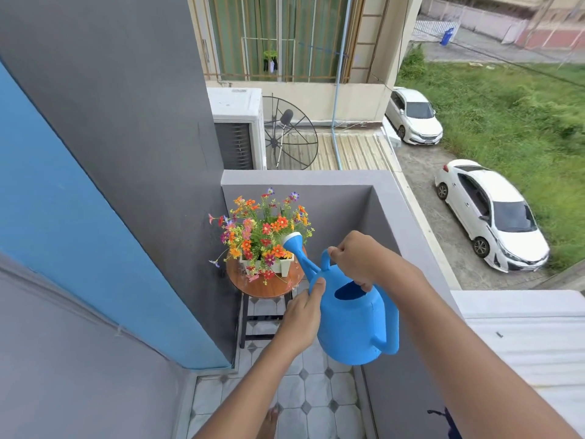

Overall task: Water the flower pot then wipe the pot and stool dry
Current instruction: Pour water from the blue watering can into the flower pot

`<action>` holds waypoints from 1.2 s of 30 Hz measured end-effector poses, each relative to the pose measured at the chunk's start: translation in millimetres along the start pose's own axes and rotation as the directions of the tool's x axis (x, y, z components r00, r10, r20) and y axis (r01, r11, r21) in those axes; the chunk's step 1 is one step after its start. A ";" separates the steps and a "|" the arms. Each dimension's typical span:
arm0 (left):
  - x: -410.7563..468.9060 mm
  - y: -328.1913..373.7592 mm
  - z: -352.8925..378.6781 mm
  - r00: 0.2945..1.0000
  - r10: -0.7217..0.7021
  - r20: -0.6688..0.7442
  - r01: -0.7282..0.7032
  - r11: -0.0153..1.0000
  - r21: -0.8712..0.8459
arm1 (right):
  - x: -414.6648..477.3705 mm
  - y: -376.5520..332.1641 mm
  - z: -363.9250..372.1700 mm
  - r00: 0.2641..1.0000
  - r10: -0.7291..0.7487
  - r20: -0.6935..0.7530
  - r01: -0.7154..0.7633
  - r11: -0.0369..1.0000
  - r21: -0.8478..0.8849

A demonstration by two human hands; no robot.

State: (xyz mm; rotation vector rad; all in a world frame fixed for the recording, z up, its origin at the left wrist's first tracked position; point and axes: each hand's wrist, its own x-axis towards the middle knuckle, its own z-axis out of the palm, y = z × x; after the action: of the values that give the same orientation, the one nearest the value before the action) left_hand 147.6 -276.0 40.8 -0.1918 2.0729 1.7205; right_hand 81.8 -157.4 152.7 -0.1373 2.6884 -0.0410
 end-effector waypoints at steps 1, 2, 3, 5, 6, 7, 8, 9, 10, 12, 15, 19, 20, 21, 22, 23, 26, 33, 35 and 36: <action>0.0 0.7 1.7 1.000 0.005 0.002 -0.005 1.000 0.001 | -0.2 1.2 0.8 1.000 -0.009 -0.002 0.009 1.000 -0.006; 0.3 0.9 2.9 1.000 0.006 0.002 -0.006 1.000 -0.001 | -1.7 0.1 0.0 1.000 -0.007 0.005 0.007 1.000 -0.011; 0.1 0.8 3.3 1.000 0.005 0.006 -0.005 1.000 -0.001 | -1.4 -0.1 0.8 1.000 -0.013 0.010 0.013 1.000 -0.021; -0.8 -0.2 2.2 1.000 -0.010 0.009 0.010 1.000 -0.010 | 0.2 -0.6 0.4 1.000 -0.009 0.016 0.009 1.000 -0.019; -0.9 -2.3 1.0 1.000 -0.016 0.008 0.016 1.000 -0.017 | -1.5 -3.1 -0.9 1.000 -0.022 0.012 0.022 1.000 -0.017; -3.0 -2.9 -0.8 1.000 -0.014 0.004 0.014 1.000 -0.028 | -4.0 -5.9 -0.9 0.999 -0.038 -0.007 0.038 0.999 0.011; -4.0 -5.0 -3.3 1.000 -0.014 -0.002 0.014 0.999 -0.031 | -5.1 -9.3 -1.8 0.999 -0.051 -0.020 0.051 0.998 0.023; -5.4 -6.5 -6.0 1.000 -0.013 -0.005 0.013 1.000 -0.027 | -8.6 -13.4 -2.5 0.998 -0.058 -0.035 0.059 0.998 0.020; -6.5 -8.2 -9.1 1.000 -0.014 -0.011 0.014 1.000 -0.020 | -9.6 -19.0 -2.1 0.998 -0.053 -0.031 0.054 0.997 0.050; -10.0 -8.3 -17.2 0.999 -0.026 -0.037 0.026 1.000 -0.014 | -7.5 -27.7 -3.4 1.000 -0.026 -0.006 0.027 0.995 0.101; -18.8 -5.6 -31.3 0.993 -0.054 -0.106 0.053 0.999 -0.013 | -5.6 -41.6 -2.9 0.999 -0.038 0.011 0.034 0.969 0.243; -25.0 -7.0 -48.0 0.988 -0.053 -0.145 0.050 0.998 -0.026 | 12.3 -52.8 5.7 0.997 -0.050 -0.050 0.068 0.884 0.463; -23.2 -7.5 -51.3 0.986 -0.055 -0.157 0.054 0.998 -0.016 | 18.1 -54.5 7.2 0.997 -0.043 -0.057 0.065 0.875 0.480; -22.5 -6.4 -54.2 0.983 -0.058 -0.173 0.059 0.998 -0.003 | 22.6 -56.0 8.7 0.998 -0.037 -0.047 0.056 0.871 0.489; -20.9 -6.4 -57.3 0.981 -0.057 -0.186 0.059 0.998 0.004 | 25.3 -57.9 9.0 0.998 -0.049 -0.048 0.066 0.878 0.473; -20.1 -5.5 -59.4 0.978 -0.055 -0.201 0.058 0.998 0.009 | 25.4 -60.3 7.5 0.998 -0.054 -0.044 0.068 0.873 0.483; -14.0 -4.0 -61.1 0.978 -0.046 -0.204 0.054 0.998 0.035 | 28.1 -55.9 -0.3 0.998 -0.063 -0.023 0.066 0.867 0.494; 15.3 5.9 -47.5 0.996 -0.011 -0.091 0.017 0.998 0.068 | 33.4 -32.4 -11.7 0.999 0.013 -0.049 0.011 0.881 0.472; 22.6 11.6 -42.1 0.999 -0.022 -0.044 0.026 0.996 0.087 | 34.6 -24.1 -14.9 0.998 0.049 -0.046 -0.021 0.882 0.470; 22.7 18.7 -40.8 0.999 -0.008 -0.031 0.010 0.996 0.087 | 36.0 -20.8 -16.1 0.997 0.065 -0.045 -0.036 0.879 0.475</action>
State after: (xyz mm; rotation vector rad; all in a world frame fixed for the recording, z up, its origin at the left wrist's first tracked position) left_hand 110.4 -307.3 53.6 -0.2019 2.1607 1.6279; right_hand 44.4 -181.7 152.7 0.0899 2.6498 -0.6925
